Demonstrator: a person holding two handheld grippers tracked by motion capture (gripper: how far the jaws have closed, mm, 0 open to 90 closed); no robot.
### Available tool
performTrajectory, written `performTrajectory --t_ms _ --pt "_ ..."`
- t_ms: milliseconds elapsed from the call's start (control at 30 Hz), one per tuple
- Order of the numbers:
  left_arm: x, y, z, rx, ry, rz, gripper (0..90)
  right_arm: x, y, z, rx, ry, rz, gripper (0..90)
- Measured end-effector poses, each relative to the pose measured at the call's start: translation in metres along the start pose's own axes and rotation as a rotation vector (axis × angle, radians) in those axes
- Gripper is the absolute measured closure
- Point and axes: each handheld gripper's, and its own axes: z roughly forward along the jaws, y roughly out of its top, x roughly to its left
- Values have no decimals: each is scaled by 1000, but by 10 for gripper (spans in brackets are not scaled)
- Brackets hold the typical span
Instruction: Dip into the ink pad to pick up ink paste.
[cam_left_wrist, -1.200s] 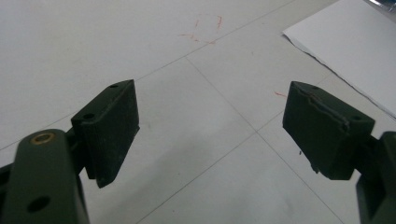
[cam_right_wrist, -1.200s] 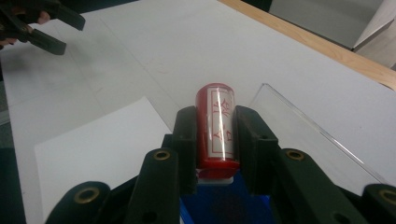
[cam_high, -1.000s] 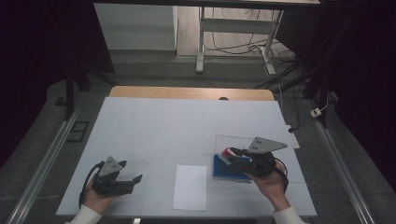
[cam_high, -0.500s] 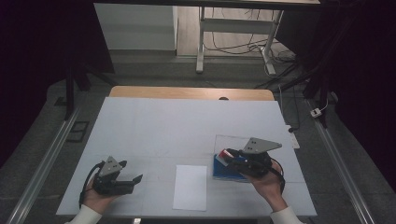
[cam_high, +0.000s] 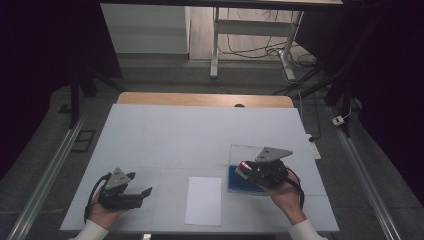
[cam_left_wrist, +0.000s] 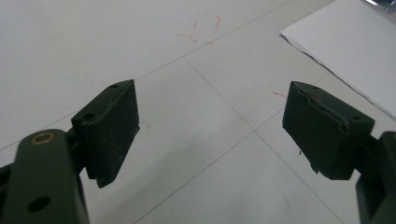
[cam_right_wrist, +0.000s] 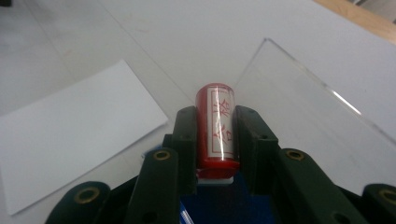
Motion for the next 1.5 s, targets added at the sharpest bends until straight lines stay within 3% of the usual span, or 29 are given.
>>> performTrajectory --t_ms 200,533,1500 --pt "1 0 1 4 -1 -2 188 -4 -6 9 49 -11 1 706" --pt "1 -2 2 18 -7 5 188 -1 -10 20 135 -31 -47 707" --pt "1 -3 4 46 -26 9 187 1 -13 29 228 -57 -30 713"
